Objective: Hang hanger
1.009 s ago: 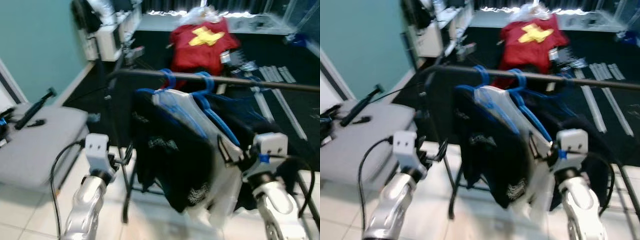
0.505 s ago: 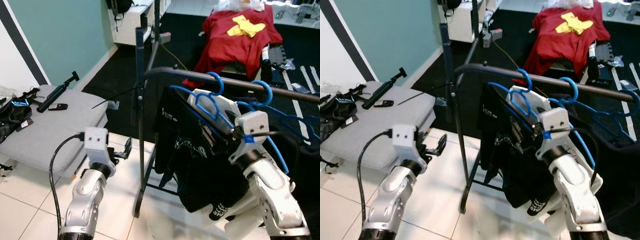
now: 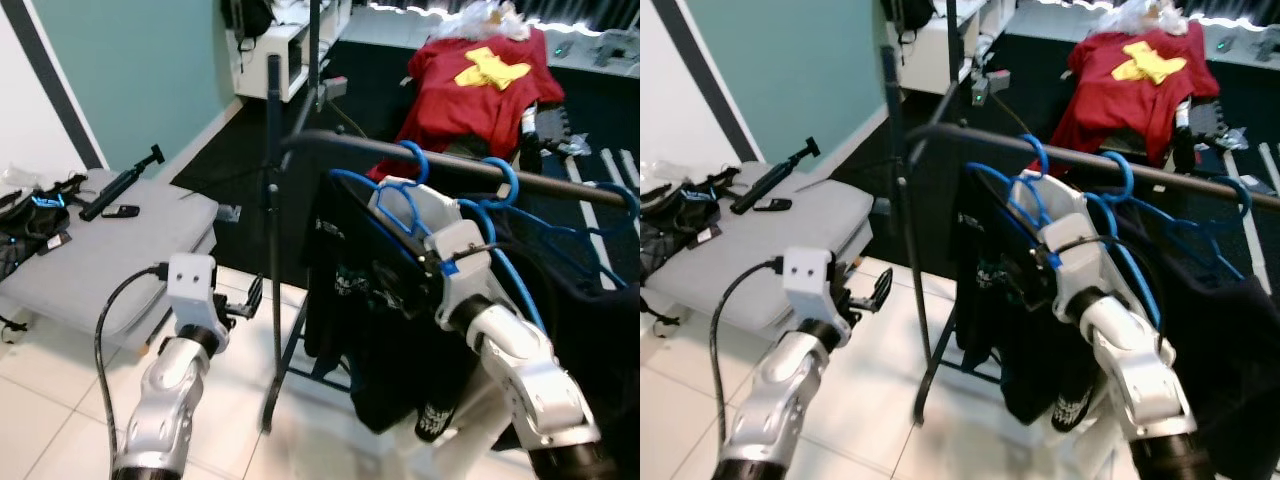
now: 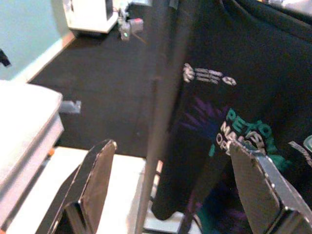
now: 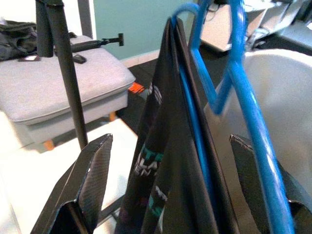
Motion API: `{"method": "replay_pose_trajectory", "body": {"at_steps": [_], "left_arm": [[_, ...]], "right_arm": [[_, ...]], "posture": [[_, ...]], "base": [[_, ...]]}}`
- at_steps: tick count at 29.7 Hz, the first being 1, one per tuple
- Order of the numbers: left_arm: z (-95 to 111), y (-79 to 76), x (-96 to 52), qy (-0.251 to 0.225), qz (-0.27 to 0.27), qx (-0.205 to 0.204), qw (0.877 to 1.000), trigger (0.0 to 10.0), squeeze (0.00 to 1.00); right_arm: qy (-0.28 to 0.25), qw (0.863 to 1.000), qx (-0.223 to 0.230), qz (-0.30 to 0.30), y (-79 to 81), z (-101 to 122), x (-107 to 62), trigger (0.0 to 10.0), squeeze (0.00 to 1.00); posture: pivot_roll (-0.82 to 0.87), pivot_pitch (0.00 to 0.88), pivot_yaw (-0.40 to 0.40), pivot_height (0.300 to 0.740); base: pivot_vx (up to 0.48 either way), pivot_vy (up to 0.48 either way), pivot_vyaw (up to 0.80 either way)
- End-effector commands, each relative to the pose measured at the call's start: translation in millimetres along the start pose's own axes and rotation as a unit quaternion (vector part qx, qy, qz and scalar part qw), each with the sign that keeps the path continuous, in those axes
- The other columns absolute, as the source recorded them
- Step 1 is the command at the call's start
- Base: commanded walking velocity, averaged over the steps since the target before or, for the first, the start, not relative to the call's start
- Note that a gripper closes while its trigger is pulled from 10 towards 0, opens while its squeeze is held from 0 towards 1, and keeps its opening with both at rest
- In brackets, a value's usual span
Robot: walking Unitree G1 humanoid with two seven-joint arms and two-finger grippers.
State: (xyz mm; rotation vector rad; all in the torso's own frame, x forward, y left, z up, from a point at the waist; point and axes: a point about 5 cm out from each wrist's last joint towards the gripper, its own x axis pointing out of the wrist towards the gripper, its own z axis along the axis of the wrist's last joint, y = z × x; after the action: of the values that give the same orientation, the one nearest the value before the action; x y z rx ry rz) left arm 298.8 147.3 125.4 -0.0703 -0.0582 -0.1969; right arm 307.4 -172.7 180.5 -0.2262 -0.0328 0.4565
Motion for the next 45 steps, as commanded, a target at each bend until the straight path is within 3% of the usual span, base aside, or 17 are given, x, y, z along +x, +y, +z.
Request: {"method": "replay_pose_trajectory", "body": {"at_steps": [1, 5, 8, 12, 17, 20, 30, 32, 33, 35, 37, 38, 43, 45], "left_arm": [[-1, 0.5, -1.5, 0.004, 0.001, -0.001, 1.000, 10.0, 0.00], [-1, -0.1, -1.4, 0.005, 0.000, -0.001, 1.000, 10.0, 0.00], [-1, -1.0, -0.8, 0.005, -0.003, -0.001, 1.000, 10.0, 0.00], [-1, -1.4, -0.6, 0.005, -0.004, -0.001, 1.000, 10.0, 0.00], [-1, -3.1, 0.2, 0.004, -0.007, -0.002, 1.000, 10.0, 0.00], [0, -3.4, 0.2, 0.004, -0.009, -0.003, 1.000, 10.0, 0.00], [0, -2.5, -0.9, 0.003, -0.009, -0.003, 1.000, 10.0, 0.00], [0, -2.5, -1.9, 0.003, -0.009, -0.003, 1.000, 10.0, 0.00], [0, -2.4, -2.5, 0.003, -0.009, -0.003, 1.000, 10.0, 0.00], [0, -2.4, -2.5, 0.003, -0.009, -0.003, 1.000, 10.0, 0.00], [0, -1.9, -3.9, 0.004, -0.008, -0.003, 1.000, 10.0, 0.00], [0, -1.9, -3.9, 0.004, -0.008, -0.003, 1.000, 10.0, 0.00], [-1, -1.3, -3.8, 0.009, -0.014, -0.002, 1.000, 10.0, 0.00], [-1, -1.4, -3.6, 0.009, -0.015, -0.002, 1.000, 10.0, 0.00]], "right_arm": [[-0.005, 1.000, 0.022, 0.004, -1.1, 1, 1.5, 10.0, 0.00], [-0.023, 0.999, 0.031, -0.005, -14.1, 14, 7.5, 10.0, 0.00], [-0.012, 1.000, -0.013, -0.023, -28.2, 22, 20.2, 10.0, 0.00], [-0.007, 1.000, -0.017, -0.023, -28.4, 20, 23.8, 10.0, 0.00], [0.011, 1.000, 0.014, 0.003, -18.8, 4, 38.8, 10.0, 0.00], [0.030, 0.998, 0.028, 0.045, -9.4, -6, 48.1, 10.0, 0.00], [0.000, 0.997, 0.036, 0.064, -14.4, 10, 52.8, 10.0, 0.00], [-0.021, 0.996, 0.043, 0.070, -19.4, 21, 48.4, 10.0, 0.00], [-0.041, 0.995, 0.051, 0.075, -22.7, 30, 38.0, 10.0, 0.00], [-0.041, 0.995, 0.051, 0.075, -22.7, 30, 38.0, 10.0, 0.00], [-0.074, 0.992, 0.063, 0.086, -25.5, 43, 17.7, 10.0, 0.00], [-0.074, 0.992, 0.063, 0.086, -25.5, 43, 17.7, 10.0, 0.00], [-0.114, 0.978, 0.083, 0.157, -14.3, 59, -23.8, 10.0, 0.00], [-0.112, 0.976, 0.081, 0.167, -11.9, 59, -27.4, 10.0, 0.00]], "posture": [[-0.05, 0.166, 0.002, 0.740], [-0.05, 0.163, 0.002, 0.740], [-0.05, 0.161, 0.002, 0.740], [-0.05, 0.159, 0.000, 0.740], [-0.04, 0.162, -0.002, 0.740], [-0.03, 0.164, -0.007, 0.740], [-0.03, 0.167, -0.010, 0.740], [-0.03, 0.169, -0.012, 0.740], [-0.03, 0.172, -0.012, 0.740], [-0.03, 0.172, -0.012, 0.740], [-0.03, 0.183, -0.004, 0.740], [-0.03, 0.183, -0.004, 0.740], [-0.04, 0.191, 0.008, 0.740], [-0.04, 0.191, 0.008, 0.740]], "base": [[0.000, 0.000, 0.00], [0.000, 0.000, 0.00], [0.000, 0.000, 0.00], [0.000, 0.000, 0.00], [0.000, 0.000, 0.00], [0.000, 0.000, 0.00], [0.000, 0.000, 0.00], [0.000, 0.000, 0.00], [0.000, 0.000, 0.00], [0.000, 0.000, 0.00], [0.000, 0.000, 0.00], [0.000, 0.000, 0.00], [0.000, 0.000, 0.00], [0.000, 0.000, 0.00]]}}
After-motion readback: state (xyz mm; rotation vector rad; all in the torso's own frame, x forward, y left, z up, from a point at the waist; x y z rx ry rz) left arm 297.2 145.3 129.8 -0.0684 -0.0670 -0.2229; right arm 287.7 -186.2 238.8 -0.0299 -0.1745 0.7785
